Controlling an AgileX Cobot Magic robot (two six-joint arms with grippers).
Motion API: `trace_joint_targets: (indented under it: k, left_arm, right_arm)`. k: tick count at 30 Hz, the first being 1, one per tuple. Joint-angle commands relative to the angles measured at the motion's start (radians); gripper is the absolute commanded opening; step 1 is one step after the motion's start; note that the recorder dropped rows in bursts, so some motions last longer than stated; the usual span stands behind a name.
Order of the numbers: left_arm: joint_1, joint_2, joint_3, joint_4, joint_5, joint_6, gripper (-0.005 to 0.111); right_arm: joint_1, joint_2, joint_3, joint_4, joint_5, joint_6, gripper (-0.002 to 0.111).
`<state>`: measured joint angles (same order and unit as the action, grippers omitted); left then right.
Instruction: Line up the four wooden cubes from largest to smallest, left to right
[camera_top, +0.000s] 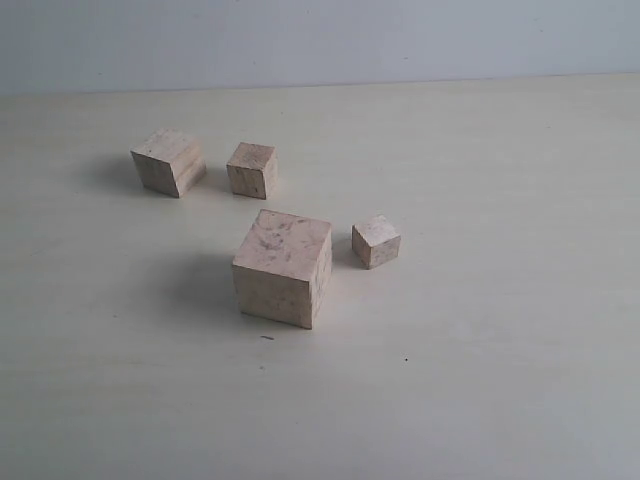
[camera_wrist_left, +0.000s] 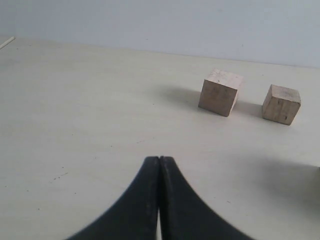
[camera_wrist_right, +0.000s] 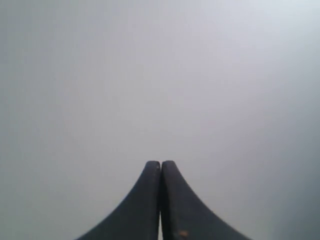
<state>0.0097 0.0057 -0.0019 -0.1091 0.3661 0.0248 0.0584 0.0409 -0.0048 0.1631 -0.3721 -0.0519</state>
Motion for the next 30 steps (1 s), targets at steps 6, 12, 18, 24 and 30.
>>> trace_joint_targets:
  k: [6, 12, 18, 24, 30]
  left_arm:
    - [-0.005, -0.006, 0.002, 0.001, -0.010, -0.003, 0.000]
    - [-0.005, -0.006, 0.002, 0.001, -0.010, -0.003, 0.000]
    - [-0.005, -0.006, 0.002, 0.001, -0.010, -0.003, 0.000]
    - [-0.005, -0.006, 0.002, 0.001, -0.010, -0.003, 0.000]
    - [-0.005, -0.006, 0.002, 0.001, -0.010, -0.003, 0.000]
  right_arm:
    - [-0.005, -0.004, -0.052, -0.036, 0.005, 0.087, 0.000]
    - [-0.005, 0.086, -0.270, -0.088, 0.287, 0.154, 0.000]
    - [0.067, 0.349, -0.492, -0.088, 0.472, 0.157, 0.000]
    - [0.261, 0.733, -0.723, -0.088, 0.705, 0.009, 0.000]
    - [0.430, 1.158, -0.948, -0.086, 1.016, -0.188, 0.000]
